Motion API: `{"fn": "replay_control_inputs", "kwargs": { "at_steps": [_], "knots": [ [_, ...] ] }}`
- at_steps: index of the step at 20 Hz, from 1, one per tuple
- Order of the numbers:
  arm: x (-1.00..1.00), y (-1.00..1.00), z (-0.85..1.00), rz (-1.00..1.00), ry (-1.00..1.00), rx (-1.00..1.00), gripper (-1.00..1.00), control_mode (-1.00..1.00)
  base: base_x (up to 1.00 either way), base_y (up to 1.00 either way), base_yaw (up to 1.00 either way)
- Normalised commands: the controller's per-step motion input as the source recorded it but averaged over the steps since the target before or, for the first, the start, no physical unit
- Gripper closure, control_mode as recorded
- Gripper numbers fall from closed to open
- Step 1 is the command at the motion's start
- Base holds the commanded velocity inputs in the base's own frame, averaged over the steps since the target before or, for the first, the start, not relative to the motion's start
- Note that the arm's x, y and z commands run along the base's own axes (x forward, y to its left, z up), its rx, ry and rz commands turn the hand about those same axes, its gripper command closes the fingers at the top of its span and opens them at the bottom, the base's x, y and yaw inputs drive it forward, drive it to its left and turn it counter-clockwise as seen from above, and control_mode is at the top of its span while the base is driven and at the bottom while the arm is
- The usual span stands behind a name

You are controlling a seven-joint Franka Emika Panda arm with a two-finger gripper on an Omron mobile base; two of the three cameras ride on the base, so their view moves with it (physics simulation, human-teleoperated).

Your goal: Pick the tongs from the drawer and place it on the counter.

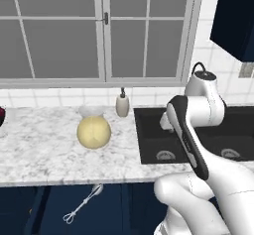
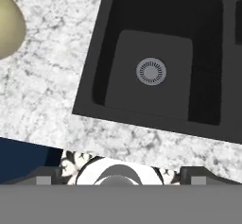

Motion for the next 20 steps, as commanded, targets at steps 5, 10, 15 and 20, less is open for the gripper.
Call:
{"fn": "replay_control_inputs", "kwargs": {
  "at_steps": [5,10,15,20],
  "knots": [
    [0.00,0.00,0.00,0.00,0.00,0.00,-1.00,1.00,0.00,-0.27,0.96],
    [0.00,0.00,0.00,0.00,0.00,0.00,-1.00,1.00,-0.12,-0.29,0.96],
    [0.00,0.00,0.00,0.00,0.00,0.00,-1.00,1.00,0.00,0.00,1.00],
    [0.00,0.00,0.00,0.00,0.00,0.00,-1.00,1.00,0.00,-0.26,0.92]
  ]
}}
